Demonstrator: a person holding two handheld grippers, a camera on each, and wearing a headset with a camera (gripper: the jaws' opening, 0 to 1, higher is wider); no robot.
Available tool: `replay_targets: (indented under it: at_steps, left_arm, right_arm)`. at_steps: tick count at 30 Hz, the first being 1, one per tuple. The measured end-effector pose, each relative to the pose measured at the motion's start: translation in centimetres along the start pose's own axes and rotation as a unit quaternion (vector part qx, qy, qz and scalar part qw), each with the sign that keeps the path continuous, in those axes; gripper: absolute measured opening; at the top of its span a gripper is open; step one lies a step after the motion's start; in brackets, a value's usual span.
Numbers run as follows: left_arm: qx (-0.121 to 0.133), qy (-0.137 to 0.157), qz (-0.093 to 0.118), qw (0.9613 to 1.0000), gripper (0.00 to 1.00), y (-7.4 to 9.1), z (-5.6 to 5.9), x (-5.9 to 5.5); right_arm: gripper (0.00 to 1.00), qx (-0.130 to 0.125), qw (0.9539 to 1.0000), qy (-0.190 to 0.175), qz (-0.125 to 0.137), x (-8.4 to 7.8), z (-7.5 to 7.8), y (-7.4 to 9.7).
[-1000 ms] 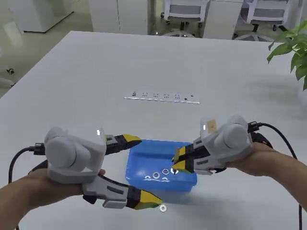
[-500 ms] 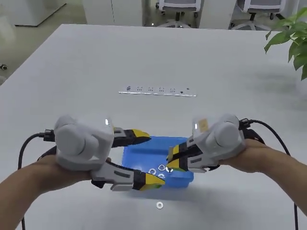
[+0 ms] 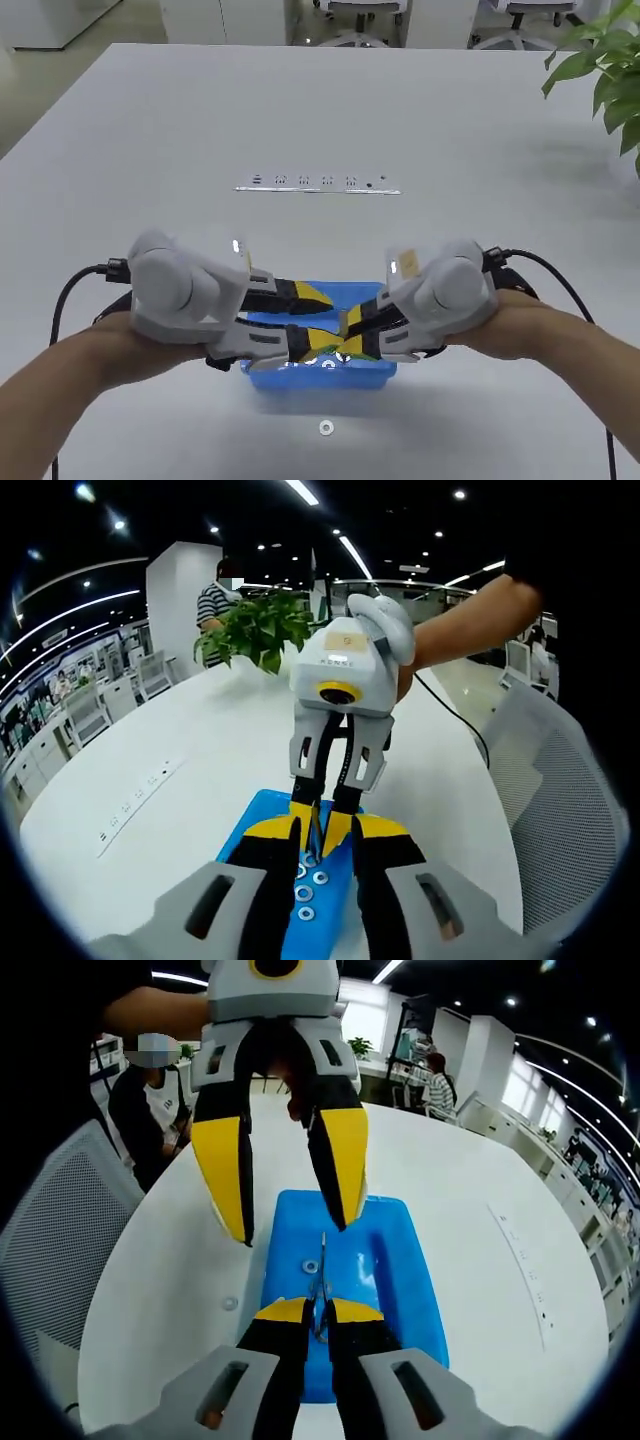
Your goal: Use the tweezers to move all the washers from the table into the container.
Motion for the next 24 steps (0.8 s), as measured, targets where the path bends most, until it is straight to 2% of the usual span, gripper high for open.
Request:
replay_targets:
  at_steps: [6, 14, 24]
  left_arm:
    - [-0.008, -0.006, 0.001, 0.9999, 0.17, -0.5, 0.0, 0.3]
    - [-0.003, -0.017, 0.000, 0.9998, 0.07, -1.0, -0.1, 0.6]
    - [-0.010, -0.031, -0.006, 0.9994, 0.06, -1.0, 0.4, 1.0]
  right_arm:
    - [0.08, 0.001, 1.0000, 0.000, 0.002, 0.0, 0.0, 0.0]
    - [0.09, 0.001, 1.0000, 0.009, 0.001, 0.0, -0.2, 0.1]
    - [0.10, 0.005, 0.9999, 0.012, -0.004, 0.0, -0.4, 0.2]
Point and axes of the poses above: the centre of the closed fingertips' face, and the gripper's own axes: y roughly backward along the fingers, z roughly to its right, x roughly out of its top, the point moved 9 cm from there along y, roughly backward along the fingers, and after that the axes turned 6 degrees about x, right-handed, at the moved point
